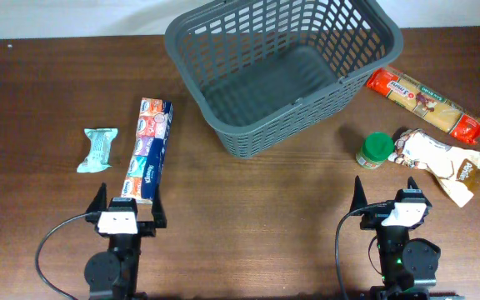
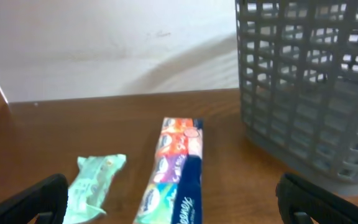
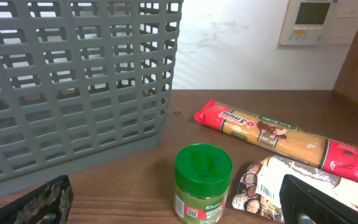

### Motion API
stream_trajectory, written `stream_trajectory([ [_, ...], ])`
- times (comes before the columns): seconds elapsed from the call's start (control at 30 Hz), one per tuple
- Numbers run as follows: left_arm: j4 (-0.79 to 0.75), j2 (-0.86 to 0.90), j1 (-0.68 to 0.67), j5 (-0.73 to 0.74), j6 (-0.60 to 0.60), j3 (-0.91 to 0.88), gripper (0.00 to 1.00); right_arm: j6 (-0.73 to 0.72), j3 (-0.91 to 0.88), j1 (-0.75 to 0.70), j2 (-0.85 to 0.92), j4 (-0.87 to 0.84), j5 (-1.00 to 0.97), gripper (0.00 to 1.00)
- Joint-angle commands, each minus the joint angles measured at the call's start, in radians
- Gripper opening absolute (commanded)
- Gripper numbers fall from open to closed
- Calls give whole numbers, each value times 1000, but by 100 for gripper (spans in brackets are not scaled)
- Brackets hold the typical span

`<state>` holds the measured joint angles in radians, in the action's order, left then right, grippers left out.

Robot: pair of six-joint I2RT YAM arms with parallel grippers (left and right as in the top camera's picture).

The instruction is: Pack container

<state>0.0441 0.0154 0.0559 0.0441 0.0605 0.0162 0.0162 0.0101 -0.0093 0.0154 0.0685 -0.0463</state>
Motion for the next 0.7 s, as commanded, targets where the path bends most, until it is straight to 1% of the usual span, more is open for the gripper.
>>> stream_trajectory([
  [0.0, -98, -10, 6, -43, 24, -7, 99, 3, -5, 9, -12, 10, 2, 99],
  [0.03, -142, -10, 6, -35, 23, -7, 99, 3, -5, 9, -12, 10, 2, 99],
  [0.13, -256, -10, 6, 63, 23, -7, 99, 3, -5, 9, -11, 11, 2, 99],
  [0.3, -301, -10, 6, 290, 23, -7, 99, 2, -5, 10, -2, 12, 25, 99],
  [0.43, -453, -10, 6, 376, 19, -7, 99, 1, -5, 9, -3, 3, 111, 99],
  [0.5, -509, -10, 6, 379, -43, -4, 99, -23, 3, 9, -3, 4, 192, 99],
  [0.53, -499, -10, 6, 381, -113, 7, 99, -66, 13, 9, -3, 3, 212, 99],
  [0.6, -443, -9, 6, 430, -182, 31, 99, -152, 43, 9, -3, 3, 219, 99],
  [0.67, -346, -3, 6, 517, -188, 72, 99, -175, 98, 9, -3, 3, 219, 99],
])
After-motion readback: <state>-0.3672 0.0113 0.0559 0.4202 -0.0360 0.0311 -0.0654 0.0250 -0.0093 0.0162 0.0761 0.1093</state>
